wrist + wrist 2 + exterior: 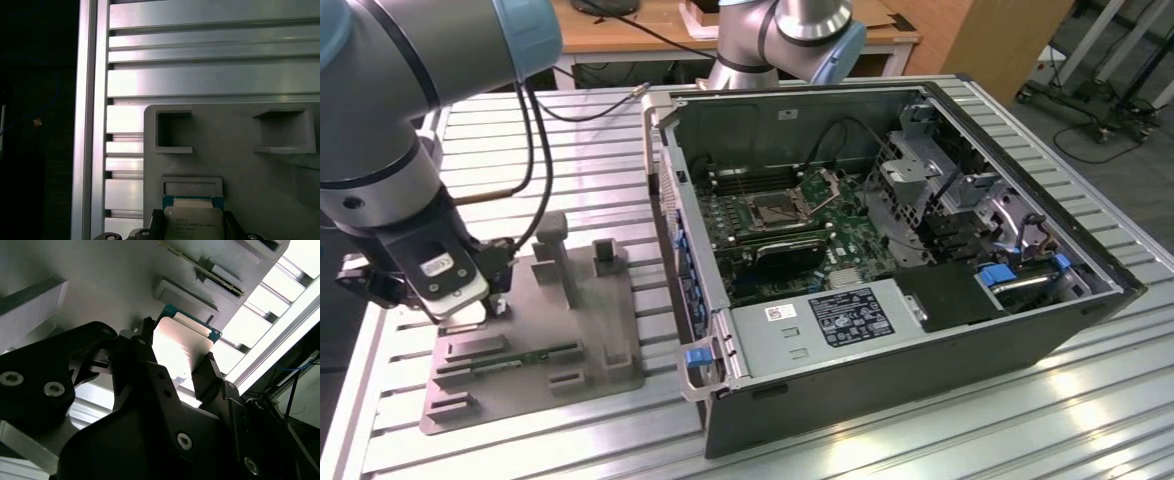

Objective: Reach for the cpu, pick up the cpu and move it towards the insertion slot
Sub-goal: 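Pick up the cpu and move it towards the insertion slot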

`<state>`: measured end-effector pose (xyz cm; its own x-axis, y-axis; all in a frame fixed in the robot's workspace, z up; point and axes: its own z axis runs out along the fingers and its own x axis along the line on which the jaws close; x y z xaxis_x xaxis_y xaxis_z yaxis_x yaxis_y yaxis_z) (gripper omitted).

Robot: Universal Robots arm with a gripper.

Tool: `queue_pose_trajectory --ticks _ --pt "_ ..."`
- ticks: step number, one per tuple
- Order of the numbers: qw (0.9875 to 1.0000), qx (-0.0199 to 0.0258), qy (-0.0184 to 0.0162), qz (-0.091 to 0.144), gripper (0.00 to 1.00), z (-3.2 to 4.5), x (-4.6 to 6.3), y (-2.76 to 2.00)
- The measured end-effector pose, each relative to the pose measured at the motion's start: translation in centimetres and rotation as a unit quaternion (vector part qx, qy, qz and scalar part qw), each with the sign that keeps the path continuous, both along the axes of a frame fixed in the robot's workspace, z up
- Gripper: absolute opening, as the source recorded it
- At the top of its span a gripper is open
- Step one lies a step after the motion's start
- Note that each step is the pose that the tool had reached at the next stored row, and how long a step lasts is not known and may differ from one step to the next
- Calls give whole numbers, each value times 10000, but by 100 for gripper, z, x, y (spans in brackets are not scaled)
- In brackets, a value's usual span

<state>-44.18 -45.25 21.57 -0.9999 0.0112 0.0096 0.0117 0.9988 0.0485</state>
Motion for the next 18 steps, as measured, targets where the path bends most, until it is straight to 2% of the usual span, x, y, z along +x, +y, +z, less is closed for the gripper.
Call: queue_pose_trajectory --ticks 18 --pt "10000 0 0 0 55 118 0 0"
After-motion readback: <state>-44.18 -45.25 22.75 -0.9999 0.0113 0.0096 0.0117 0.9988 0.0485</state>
